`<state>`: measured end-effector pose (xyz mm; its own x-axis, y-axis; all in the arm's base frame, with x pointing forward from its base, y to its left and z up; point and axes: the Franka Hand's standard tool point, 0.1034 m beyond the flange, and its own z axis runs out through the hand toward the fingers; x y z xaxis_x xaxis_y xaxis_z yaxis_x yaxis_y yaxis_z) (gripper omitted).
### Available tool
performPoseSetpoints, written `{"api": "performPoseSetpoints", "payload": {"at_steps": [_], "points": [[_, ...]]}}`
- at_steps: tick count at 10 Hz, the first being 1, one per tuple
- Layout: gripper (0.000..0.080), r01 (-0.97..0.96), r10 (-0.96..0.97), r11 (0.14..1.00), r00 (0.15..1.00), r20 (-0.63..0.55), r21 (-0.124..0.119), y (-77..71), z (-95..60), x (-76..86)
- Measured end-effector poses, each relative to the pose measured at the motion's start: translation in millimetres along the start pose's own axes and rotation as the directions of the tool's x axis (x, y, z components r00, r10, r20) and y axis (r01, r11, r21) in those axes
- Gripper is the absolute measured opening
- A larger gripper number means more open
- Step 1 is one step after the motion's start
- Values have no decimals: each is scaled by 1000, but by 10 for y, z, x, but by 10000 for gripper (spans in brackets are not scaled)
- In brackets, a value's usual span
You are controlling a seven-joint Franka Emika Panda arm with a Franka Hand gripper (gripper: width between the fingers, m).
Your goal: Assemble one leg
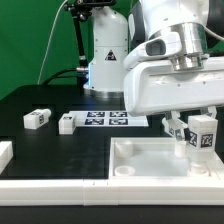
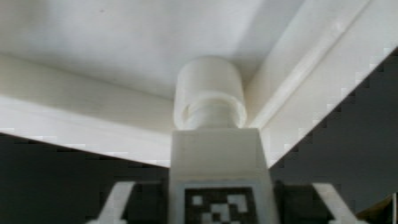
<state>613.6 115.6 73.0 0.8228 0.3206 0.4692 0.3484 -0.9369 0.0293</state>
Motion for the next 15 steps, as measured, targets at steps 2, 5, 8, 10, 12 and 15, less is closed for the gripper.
{"api": "performPoseSetpoints", "payload": {"at_steps": [2, 5, 8, 10, 12, 15], "points": [[288, -2, 2, 1000, 1000, 3, 1, -1, 31, -34], [288, -2, 2, 1000, 1000, -17, -3, -1, 61, -6], [367, -2, 2, 1000, 1000, -22, -5, -2, 66, -3], [552, -2, 2, 1000, 1000, -22, -5, -2, 66, -4], [619, -2, 2, 1000, 1000, -22, -5, -2, 66, -5], [648, -2, 2, 1000, 1000, -22, -5, -2, 66, -5]]}}
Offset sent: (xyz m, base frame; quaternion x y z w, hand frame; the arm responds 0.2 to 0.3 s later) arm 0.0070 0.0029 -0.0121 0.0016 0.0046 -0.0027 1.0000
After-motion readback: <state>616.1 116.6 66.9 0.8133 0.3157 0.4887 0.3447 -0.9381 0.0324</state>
